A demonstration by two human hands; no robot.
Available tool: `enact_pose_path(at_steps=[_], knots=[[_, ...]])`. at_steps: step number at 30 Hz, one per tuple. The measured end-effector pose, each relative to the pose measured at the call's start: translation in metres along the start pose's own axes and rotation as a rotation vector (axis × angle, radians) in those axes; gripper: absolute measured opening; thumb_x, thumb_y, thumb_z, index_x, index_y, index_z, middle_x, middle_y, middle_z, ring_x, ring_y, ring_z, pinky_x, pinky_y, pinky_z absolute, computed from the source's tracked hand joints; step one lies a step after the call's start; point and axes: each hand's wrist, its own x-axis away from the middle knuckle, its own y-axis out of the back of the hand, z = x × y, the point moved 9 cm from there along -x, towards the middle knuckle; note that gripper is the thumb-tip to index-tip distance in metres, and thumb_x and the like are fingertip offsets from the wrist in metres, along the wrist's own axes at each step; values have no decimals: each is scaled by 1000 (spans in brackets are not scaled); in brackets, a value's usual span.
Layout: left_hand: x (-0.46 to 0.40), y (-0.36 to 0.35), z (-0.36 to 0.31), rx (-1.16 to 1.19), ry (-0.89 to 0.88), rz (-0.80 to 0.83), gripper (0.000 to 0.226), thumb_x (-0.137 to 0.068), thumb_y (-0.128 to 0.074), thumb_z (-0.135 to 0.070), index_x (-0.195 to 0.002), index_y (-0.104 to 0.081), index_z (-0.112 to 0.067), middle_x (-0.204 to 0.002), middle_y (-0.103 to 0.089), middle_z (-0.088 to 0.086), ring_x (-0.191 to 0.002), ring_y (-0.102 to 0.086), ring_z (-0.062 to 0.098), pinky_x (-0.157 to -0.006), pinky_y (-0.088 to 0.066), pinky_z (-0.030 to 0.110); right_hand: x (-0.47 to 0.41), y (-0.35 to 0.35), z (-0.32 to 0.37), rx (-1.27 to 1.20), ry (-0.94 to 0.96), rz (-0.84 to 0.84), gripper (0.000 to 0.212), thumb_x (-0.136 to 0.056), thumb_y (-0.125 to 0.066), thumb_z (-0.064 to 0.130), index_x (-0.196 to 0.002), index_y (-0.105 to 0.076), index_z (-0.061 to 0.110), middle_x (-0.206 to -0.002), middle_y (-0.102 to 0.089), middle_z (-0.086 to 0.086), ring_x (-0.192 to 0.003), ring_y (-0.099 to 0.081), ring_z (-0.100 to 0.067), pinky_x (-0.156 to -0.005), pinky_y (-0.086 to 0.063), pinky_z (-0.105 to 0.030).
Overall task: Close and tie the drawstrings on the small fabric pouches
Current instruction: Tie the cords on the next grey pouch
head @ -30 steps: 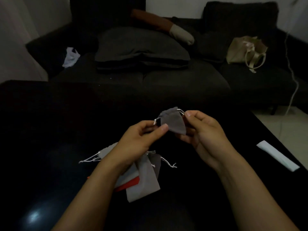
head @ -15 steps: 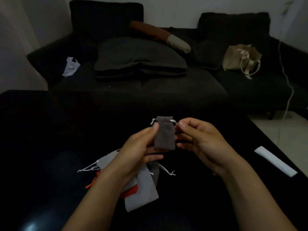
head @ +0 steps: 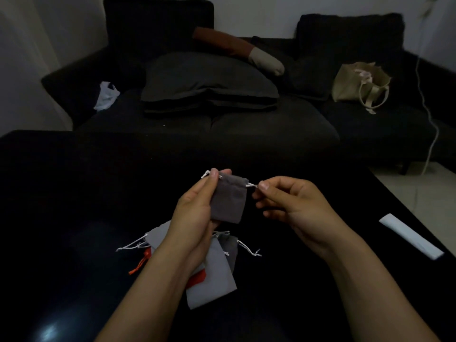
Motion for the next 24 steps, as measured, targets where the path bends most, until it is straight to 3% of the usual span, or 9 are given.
enact_pose_path(at_steps=[2, 6, 9, 12, 15, 20, 24], knots=[[1, 0, 2, 81, 44, 5, 26, -95, -56, -34, -104, -74, -18, -101, -76, 6, -89, -72, 13, -71, -56, 25, 0, -1, -1, -29, -11, 0, 19, -92, -62, 24, -83, -69, 9, -82, -72, -4, -72, -64, -11, -63, -51, -22], [3, -4, 11, 261, 154, 15, 18, -95, -57, -30, -97, -71, -18, -94, -75, 6, -87, -71, 17, -79, -54, 31, -3, -5, -9, -109, -80, 0, 23, -93, -60, 30, -86, -66, 9, -81, -71, -2, -71, -64, -12, -63, -48, -24], [6, -10, 16, 357, 222, 27, 19, -97, -54, -31, -92, -69, -20, -92, -76, 4, -83, -73, 16, -74, -56, 32, -3, -14, -12, -354, -126, 10, 24, -88, -61, 31, -91, -65, 8, -83, -70, -1, -71, -60, -12, -62, -43, -25], [8, -17, 18, 480, 237, 25, 19, -97, -53, -29, -87, -66, -18, -87, -77, 2, -75, -75, 14, -71, -61, 32, 0, -28, -8, -667, -143, 55, 31, -91, -54, 28, -71, -64, 6, -83, -73, -3, -58, -55, -8, -46, -36, -16], [9, -20, 17, 533, 220, 28, 19, -98, -52, -30, -87, -64, -20, -88, -77, 0, -76, -75, 13, -73, -57, 34, 0, -32, -6, -813, -127, 37, 31, -85, -57, 29, -58, -57, 14, -79, -71, -1, -53, -46, -7, -44, -27, -16], [3, -1, 5, 391, 87, -93, 21, -97, -54, -29, -81, -62, -20, -68, -71, -6, -58, -61, 3, -63, -48, 20, -6, -8, -7, -748, -70, -83, 36, -93, -52, 22, -61, -38, 16, -54, -40, 2, -41, -29, -7, -43, -18, -19], [2, -6, 5, 316, 54, -66, 25, -97, -53, -30, -76, -61, -20, -63, -65, -7, -56, -60, 3, -64, -48, 20, -6, -4, -5, -602, -6, -125, 39, -99, -50, 23, -62, -38, 16, -52, -36, 3, -41, -28, -7, -42, -20, -19]])
